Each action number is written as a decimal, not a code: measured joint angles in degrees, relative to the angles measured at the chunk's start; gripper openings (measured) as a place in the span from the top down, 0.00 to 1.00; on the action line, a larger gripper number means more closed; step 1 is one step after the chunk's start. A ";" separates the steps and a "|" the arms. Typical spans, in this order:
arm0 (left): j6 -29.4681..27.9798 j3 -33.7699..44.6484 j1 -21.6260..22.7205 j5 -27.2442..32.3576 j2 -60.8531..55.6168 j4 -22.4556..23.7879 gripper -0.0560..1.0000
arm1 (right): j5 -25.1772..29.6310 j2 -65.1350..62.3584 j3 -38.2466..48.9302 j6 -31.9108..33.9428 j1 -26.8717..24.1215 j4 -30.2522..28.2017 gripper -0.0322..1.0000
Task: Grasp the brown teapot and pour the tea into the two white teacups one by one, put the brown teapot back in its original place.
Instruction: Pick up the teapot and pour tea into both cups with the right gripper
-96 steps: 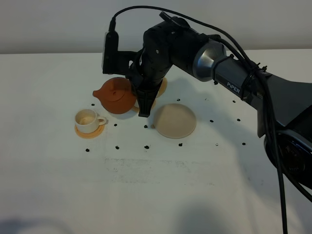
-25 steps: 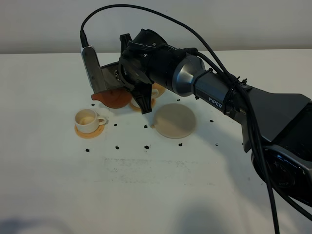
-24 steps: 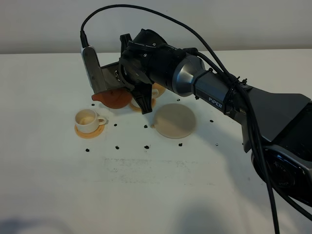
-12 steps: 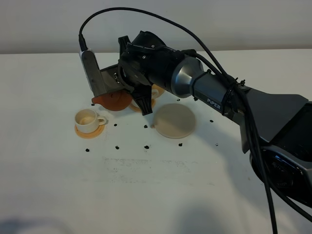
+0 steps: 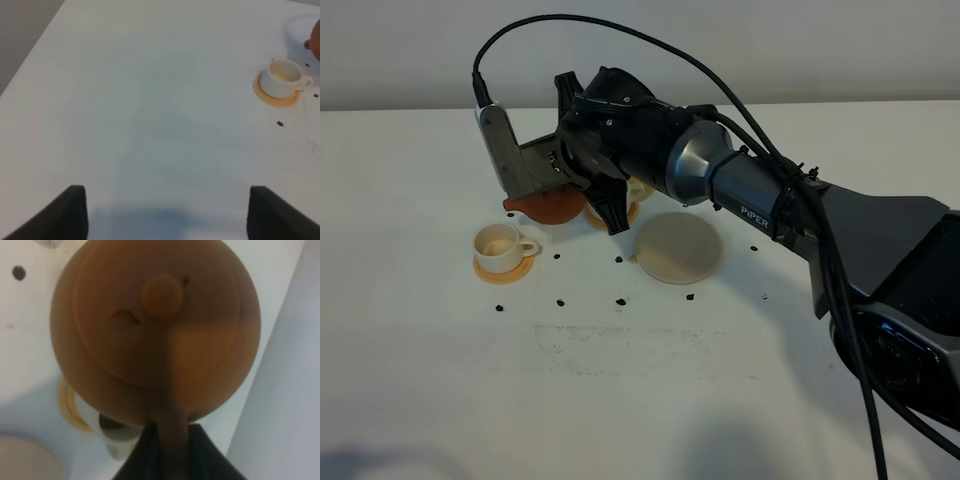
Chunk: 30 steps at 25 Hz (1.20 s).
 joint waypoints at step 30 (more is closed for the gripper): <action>0.00 0.00 0.00 0.00 0.00 0.00 0.32 | 2.03 0.00 0.00 0.00 0.82 -1.96 0.88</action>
